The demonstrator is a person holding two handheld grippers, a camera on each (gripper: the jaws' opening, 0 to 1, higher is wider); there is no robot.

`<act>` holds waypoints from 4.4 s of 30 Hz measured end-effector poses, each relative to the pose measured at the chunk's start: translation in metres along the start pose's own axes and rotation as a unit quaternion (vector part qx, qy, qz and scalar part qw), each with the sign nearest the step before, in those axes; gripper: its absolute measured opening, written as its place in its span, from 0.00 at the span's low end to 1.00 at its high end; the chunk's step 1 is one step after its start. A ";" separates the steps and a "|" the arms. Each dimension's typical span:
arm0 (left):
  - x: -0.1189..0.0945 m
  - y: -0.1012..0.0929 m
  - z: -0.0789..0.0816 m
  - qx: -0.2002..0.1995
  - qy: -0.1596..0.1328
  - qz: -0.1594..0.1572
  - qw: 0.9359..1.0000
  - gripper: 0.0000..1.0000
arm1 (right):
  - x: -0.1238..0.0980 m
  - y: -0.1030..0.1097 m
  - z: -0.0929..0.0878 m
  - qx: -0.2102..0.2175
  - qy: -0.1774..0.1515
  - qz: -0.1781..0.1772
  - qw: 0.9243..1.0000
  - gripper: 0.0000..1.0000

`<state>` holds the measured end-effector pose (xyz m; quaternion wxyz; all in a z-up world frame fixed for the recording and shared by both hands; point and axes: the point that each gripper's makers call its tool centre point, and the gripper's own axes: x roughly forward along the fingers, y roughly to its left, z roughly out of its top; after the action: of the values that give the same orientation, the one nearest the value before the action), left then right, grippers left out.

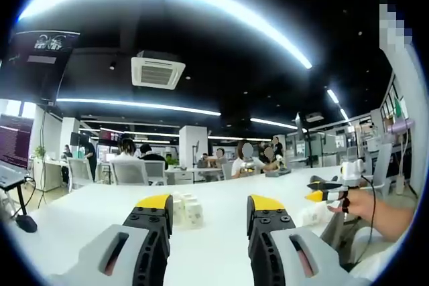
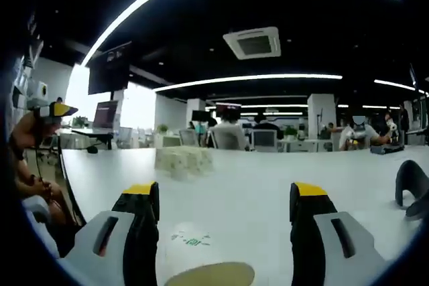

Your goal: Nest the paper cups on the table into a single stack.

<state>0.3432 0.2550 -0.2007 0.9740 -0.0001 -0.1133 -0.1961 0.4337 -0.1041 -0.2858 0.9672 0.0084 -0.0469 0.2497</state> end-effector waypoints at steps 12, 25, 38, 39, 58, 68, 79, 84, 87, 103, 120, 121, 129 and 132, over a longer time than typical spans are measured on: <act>0.001 -0.004 0.002 0.001 -0.002 -0.004 1.000 0.47 | -0.002 0.085 0.064 0.080 -0.183 0.141 0.970 0.91; 0.001 -0.004 0.000 0.000 -0.003 -0.006 1.000 0.47 | 0.004 0.080 0.060 0.013 -0.151 0.104 0.983 0.84; 0.003 -0.008 -0.001 0.001 -0.001 -0.010 1.000 0.46 | 0.005 0.078 0.056 -0.006 -0.138 0.103 0.985 0.79; 0.003 -0.008 -0.001 0.001 0.000 -0.010 1.000 0.46 | 0.005 0.078 0.056 -0.007 -0.139 0.103 0.985 0.79; 0.002 -0.006 -0.001 0.002 -0.001 -0.010 1.000 0.46 | 0.005 0.073 0.051 -0.017 -0.123 0.098 0.987 0.79; 0.001 -0.004 -0.001 0.001 -0.003 -0.008 1.000 0.45 | 0.004 0.071 0.050 -0.009 -0.122 0.101 0.987 0.83; 0.004 -0.013 -0.002 0.003 -0.001 -0.018 1.000 0.45 | -0.002 0.057 0.057 -0.024 -0.138 0.055 0.989 0.79; 0.004 -0.013 -0.003 0.003 0.001 -0.018 1.000 0.45 | -0.005 0.043 0.052 -0.046 -0.120 0.029 0.991 0.81; 0.004 -0.012 -0.003 0.003 0.001 -0.017 1.000 0.45 | -0.005 0.035 0.045 -0.048 -0.102 0.011 0.994 0.82; 0.002 -0.009 -0.003 0.004 0.000 -0.013 1.000 0.45 | -0.009 -0.009 0.017 -0.025 -0.061 -0.063 0.996 0.82; 0.007 -0.012 -0.009 0.004 0.007 -0.015 1.000 0.45 | -0.020 -0.062 -0.013 -0.022 0.011 -0.134 0.991 0.79; 0.007 -0.012 -0.009 0.004 0.008 -0.016 1.000 0.45 | -0.018 -0.063 -0.014 -0.020 0.013 -0.133 0.991 0.79; 0.011 -0.015 -0.015 0.002 0.012 -0.020 1.000 0.45 | -0.006 -0.077 -0.024 -0.031 0.044 -0.123 0.991 0.80; 0.014 -0.016 -0.019 -0.002 0.014 -0.021 1.000 0.45 | 0.002 -0.081 -0.024 -0.045 0.052 -0.118 0.991 0.80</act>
<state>0.3544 0.2339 -0.2170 0.9710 0.0026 -0.0996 -0.2172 0.4765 -0.1727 -0.3090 0.9904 -0.0431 -0.0063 0.1314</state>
